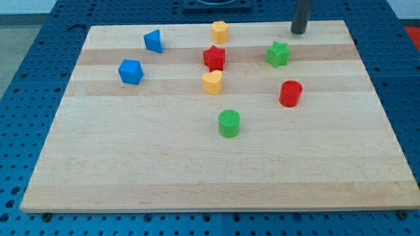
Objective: Move the green star slightly down
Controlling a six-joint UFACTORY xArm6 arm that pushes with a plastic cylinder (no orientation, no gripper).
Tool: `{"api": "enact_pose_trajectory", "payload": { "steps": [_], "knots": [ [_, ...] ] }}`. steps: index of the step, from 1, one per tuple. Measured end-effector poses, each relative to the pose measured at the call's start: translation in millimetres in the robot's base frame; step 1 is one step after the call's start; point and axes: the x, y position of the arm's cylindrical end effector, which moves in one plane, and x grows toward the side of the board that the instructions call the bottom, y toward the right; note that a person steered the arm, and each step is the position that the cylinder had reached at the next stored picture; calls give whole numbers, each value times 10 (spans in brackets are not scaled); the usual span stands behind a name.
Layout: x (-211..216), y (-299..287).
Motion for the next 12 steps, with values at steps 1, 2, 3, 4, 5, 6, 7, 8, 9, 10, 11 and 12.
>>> {"api": "enact_pose_trajectory", "payload": {
  "steps": [1,2,3,4,5,6,7,8,9,10,11,12],
  "knots": [
    [151,-92],
    [152,-306],
    [152,-546],
    [152,-761],
    [204,-802],
    [308,-802],
    [434,-802],
    [465,-802],
    [500,-802],
    [621,-802],
    [625,-802],
    [646,-785]
  ]
}}
